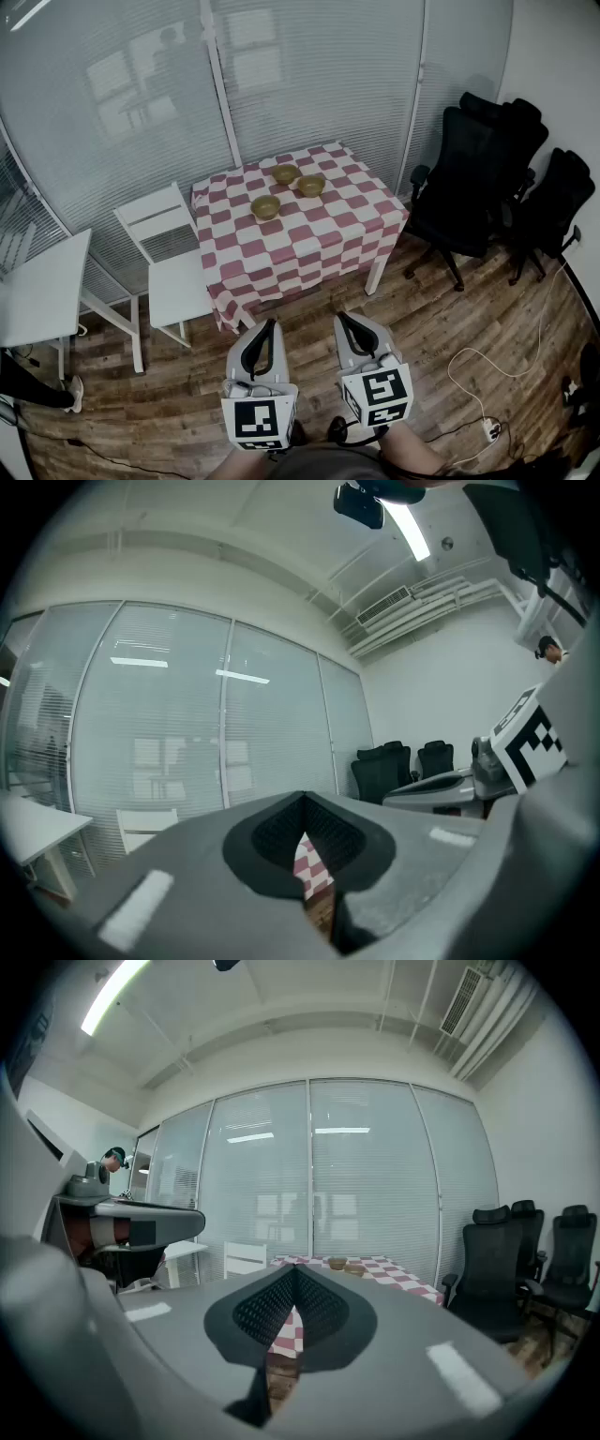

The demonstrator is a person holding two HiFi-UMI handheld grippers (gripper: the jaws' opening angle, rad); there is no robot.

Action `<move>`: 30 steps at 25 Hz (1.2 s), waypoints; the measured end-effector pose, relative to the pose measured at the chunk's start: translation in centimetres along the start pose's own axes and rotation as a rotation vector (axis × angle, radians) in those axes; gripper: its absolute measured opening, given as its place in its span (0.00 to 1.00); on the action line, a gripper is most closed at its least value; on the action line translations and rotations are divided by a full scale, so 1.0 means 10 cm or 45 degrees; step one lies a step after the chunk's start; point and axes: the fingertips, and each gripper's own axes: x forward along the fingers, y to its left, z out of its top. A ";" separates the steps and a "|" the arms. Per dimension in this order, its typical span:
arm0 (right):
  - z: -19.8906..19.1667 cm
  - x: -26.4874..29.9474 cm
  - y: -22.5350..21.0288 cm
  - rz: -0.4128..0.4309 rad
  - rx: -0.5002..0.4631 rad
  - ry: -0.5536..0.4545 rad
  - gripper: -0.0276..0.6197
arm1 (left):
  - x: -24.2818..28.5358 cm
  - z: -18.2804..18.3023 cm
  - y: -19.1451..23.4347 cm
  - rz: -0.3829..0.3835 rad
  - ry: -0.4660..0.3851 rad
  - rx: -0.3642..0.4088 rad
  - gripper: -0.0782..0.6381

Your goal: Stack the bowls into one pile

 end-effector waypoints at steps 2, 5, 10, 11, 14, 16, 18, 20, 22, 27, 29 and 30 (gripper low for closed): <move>0.00 0.02 -0.04 0.001 0.000 -0.003 0.08 | 0.03 0.00 -0.01 0.006 0.005 -0.011 0.11; -0.01 0.04 -0.07 0.004 0.003 -0.002 0.08 | 0.08 0.01 -0.04 0.003 0.000 -0.004 0.11; -0.05 0.03 -0.14 0.018 0.009 0.005 0.08 | 0.14 -0.03 -0.10 0.011 0.018 -0.013 0.11; -0.06 0.02 -0.17 0.022 0.009 0.007 0.08 | 0.16 -0.04 -0.13 0.011 0.020 -0.011 0.11; -0.09 0.00 -0.26 0.034 0.013 0.011 0.08 | 0.23 0.00 -0.23 0.013 0.024 -0.006 0.11; -0.11 -0.01 -0.33 0.042 0.010 0.010 0.08 | 0.27 -0.01 -0.29 0.020 0.023 -0.005 0.11; -0.14 0.00 -0.39 0.050 0.011 0.010 0.08 | 0.30 -0.06 -0.33 0.026 0.028 -0.005 0.11; -0.16 0.03 -0.44 0.062 0.031 0.002 0.08 | 0.33 -0.09 -0.36 0.028 0.044 -0.006 0.11; -0.15 0.10 -0.47 0.075 0.056 -0.005 0.08 | 0.38 -0.12 -0.37 0.030 0.056 -0.007 0.11; -0.12 0.45 -0.59 0.095 0.060 0.006 0.09 | 0.67 -0.17 -0.21 0.047 0.060 -0.007 0.11; -0.16 0.65 -0.62 0.107 0.062 0.029 0.09 | 0.83 -0.21 -0.11 0.060 0.073 -0.010 0.11; -0.18 0.77 -0.64 0.110 0.061 0.037 0.09 | 0.92 -0.24 -0.05 0.063 0.079 -0.014 0.11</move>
